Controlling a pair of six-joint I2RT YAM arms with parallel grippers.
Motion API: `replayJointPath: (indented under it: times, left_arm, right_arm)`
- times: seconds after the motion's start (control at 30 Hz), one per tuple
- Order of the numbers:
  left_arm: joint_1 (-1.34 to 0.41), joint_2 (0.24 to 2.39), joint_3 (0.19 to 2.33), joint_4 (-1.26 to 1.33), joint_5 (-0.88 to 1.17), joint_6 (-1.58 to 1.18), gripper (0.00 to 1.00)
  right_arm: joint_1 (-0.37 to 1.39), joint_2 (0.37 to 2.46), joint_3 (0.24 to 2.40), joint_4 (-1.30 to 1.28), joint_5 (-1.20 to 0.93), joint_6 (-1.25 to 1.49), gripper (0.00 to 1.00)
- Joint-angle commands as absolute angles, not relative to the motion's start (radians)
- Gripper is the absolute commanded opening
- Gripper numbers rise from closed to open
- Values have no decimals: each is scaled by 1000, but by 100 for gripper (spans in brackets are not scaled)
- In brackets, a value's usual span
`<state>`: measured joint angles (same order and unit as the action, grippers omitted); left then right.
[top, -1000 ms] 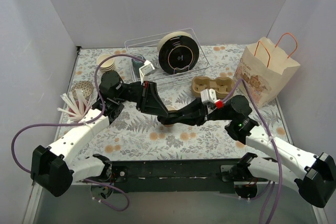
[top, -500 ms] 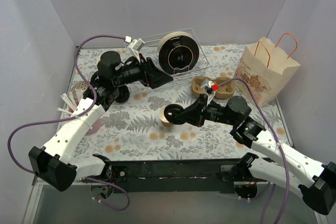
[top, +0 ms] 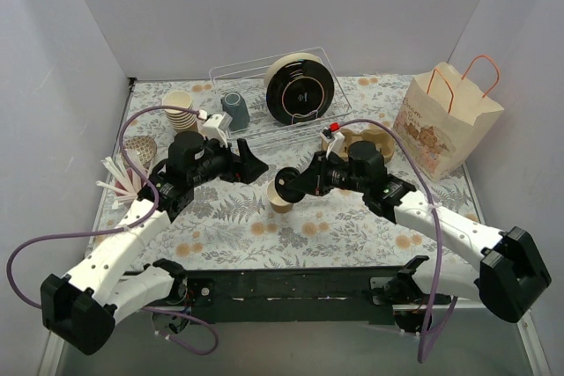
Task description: Pack the takeout coffee
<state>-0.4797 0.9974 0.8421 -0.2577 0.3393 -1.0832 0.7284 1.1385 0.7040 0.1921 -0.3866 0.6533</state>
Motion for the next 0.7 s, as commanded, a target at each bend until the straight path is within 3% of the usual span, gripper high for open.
replayJointPath:
  times: [0.0, 0.67]
  left_arm:
    - [-479, 937, 801, -253, 317, -1060, 80]
    - [-479, 1017, 689, -204, 364, -1137, 76]
  right_arm:
    - [709, 1216, 767, 310, -471, 730, 15]
    - [675, 1456, 825, 433, -601, 819, 25]
